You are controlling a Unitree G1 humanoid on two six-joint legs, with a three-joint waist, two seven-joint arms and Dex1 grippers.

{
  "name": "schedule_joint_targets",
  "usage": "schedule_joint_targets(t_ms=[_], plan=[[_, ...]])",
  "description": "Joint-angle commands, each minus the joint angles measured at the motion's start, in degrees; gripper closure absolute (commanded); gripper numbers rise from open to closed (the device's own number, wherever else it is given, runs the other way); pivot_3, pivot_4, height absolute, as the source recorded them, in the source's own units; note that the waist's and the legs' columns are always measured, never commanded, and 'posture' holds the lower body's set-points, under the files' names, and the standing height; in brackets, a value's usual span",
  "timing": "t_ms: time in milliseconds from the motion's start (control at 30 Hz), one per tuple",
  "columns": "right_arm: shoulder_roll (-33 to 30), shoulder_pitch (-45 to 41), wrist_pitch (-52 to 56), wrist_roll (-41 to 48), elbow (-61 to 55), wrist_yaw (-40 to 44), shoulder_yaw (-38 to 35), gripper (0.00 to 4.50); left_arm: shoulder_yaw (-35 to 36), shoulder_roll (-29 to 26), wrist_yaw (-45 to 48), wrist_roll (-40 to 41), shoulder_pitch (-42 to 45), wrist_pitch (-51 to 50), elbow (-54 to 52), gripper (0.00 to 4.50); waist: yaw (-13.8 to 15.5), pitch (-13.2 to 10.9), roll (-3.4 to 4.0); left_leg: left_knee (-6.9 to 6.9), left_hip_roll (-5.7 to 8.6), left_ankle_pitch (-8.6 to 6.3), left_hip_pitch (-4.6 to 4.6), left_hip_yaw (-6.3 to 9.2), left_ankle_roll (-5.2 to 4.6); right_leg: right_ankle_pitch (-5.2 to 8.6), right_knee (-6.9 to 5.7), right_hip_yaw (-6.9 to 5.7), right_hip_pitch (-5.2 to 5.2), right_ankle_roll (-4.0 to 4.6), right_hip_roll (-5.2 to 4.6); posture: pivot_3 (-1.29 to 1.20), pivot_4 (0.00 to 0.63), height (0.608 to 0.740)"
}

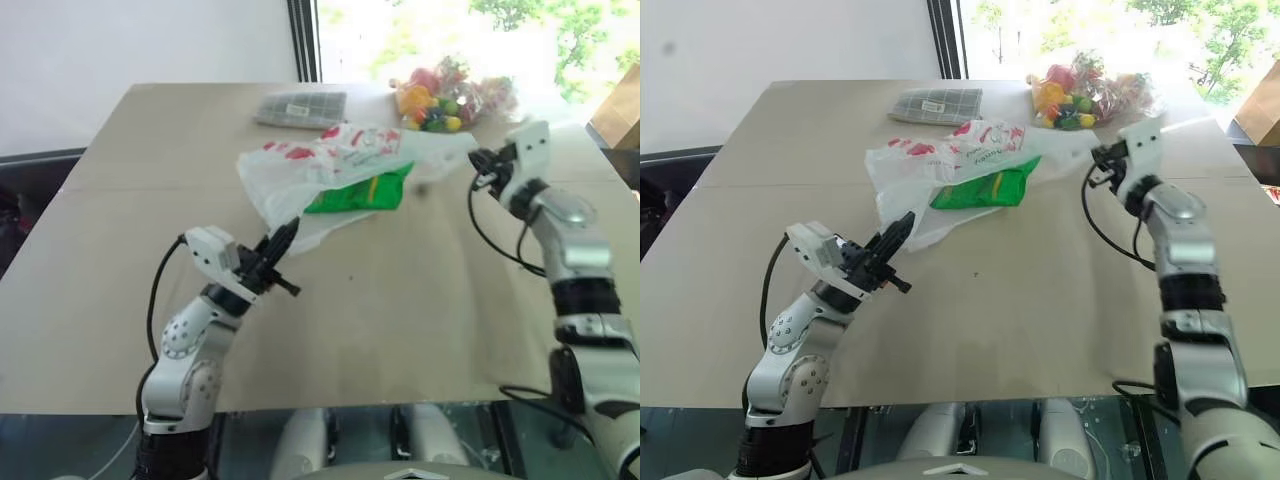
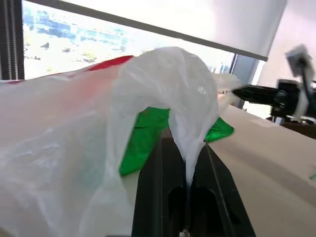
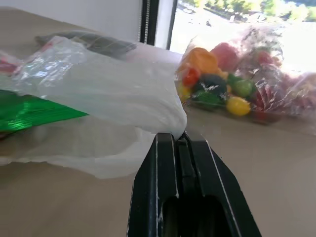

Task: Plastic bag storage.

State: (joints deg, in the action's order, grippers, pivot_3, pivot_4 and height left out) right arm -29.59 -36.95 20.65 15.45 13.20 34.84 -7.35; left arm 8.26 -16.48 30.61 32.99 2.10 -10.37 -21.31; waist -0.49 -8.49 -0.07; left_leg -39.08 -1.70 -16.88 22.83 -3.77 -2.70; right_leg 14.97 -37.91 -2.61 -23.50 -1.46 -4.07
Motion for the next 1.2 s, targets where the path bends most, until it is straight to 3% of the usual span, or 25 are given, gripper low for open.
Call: schedule_joint_targets(t_ms=[33, 200, 333, 467, 633, 867, 1200], plan=[[-3.71, 2.65, 11.12, 5.66, -13.84, 2.44, -1.55, 4.46, 0.63, 0.08, -0.4, 1.57, 0.76, -0.81, -0.81, 4.5, -0.3, 0.0, 0.0, -0.01, 0.0, 0.0, -0.04, -0.01, 0.0, 0.0, -0.02, 0.02, 0.0, 0.0, 0.01, 0.0, 0.15, 0.738], [-10.04, 8.72, 11.84, 6.07, -20.05, 6.92, -2.07, 2.25, -2.28, 0.85, 0.61, 0.18, 1.6, -1.33, 0.3, 4.5, 0.09, -0.03, -0.05, -0.02, 0.02, 0.0, -0.1, 0.02, -0.01, 0.0, -0.05, 0.0, 0.03, 0.0, 0.1, 0.0, 0.15, 0.738], [-18.27, 13.06, 3.45, 3.4, -15.59, 14.03, -4.21, 0.45, -4.17, 1.5, 0.98, -0.28, 1.24, -1.45, 0.19, 4.5, 0.62, -0.07, -0.13, -0.05, 0.17, -0.04, -0.03, 0.03, -0.08, 0.0, 0.02, 0.03, 0.03, -0.01, 0.23, 0.0, 0.15, 0.738], [-25.48, 15.76, -4.35, 2.08, -5.92, 22.73, -4.81, 0.45, -5.84, 1.07, 1.94, -2.04, 0.26, -0.4, 0.19, 4.5, 1.2, -0.09, -0.15, -0.09, 0.21, -0.09, -0.03, -0.04, -0.18, 0.0, 0.08, 0.11, 0.03, -0.03, 0.24, 0.0, 0.15, 0.738], [-33.57, 14.43, -14.01, -5.86, 13.12, 30.21, 0.96, 0.45, -5.48, 1.06, 2.0, -1.33, -0.85, -0.81, -1.21, 4.5, 1.24, -0.09, -0.16, -0.14, 0.19, -0.09, -0.14, -0.13, -0.18, -0.01, 0.03, 0.18, 0.05, -0.03, 0.29, 0.0, 0.15, 0.738], [-32.38, 9.96, -9.22, -4.14, 24.14, 36.44, 1.24, 0.45, -5.26, 1.31, 0.86, -1.21, -3.78, -0.69, -3.97, 4.5, 0.64, -0.09, -0.16, -0.14, 0.08, -0.08, -0.25, -0.27, -0.16, -0.01, -0.02, 0.36, 0.05, -0.04, 0.38, 0.0, 0.15, 0.738], [-26.92, 10.3, -10.66, -3.75, 30.04, 31.35, -0.87, 0.45, -6.39, 2.39, -0.86, -2.67, -5.68, -0.03, -5.14, 4.5, 1.29, -0.09, -0.16, -0.19, 0.09, -0.08, -0.24, -0.28, -0.16, -0.03, -0.01, 0.36, 0.07, -0.07, 0.37, 0.0, 0.15, 0.738]])
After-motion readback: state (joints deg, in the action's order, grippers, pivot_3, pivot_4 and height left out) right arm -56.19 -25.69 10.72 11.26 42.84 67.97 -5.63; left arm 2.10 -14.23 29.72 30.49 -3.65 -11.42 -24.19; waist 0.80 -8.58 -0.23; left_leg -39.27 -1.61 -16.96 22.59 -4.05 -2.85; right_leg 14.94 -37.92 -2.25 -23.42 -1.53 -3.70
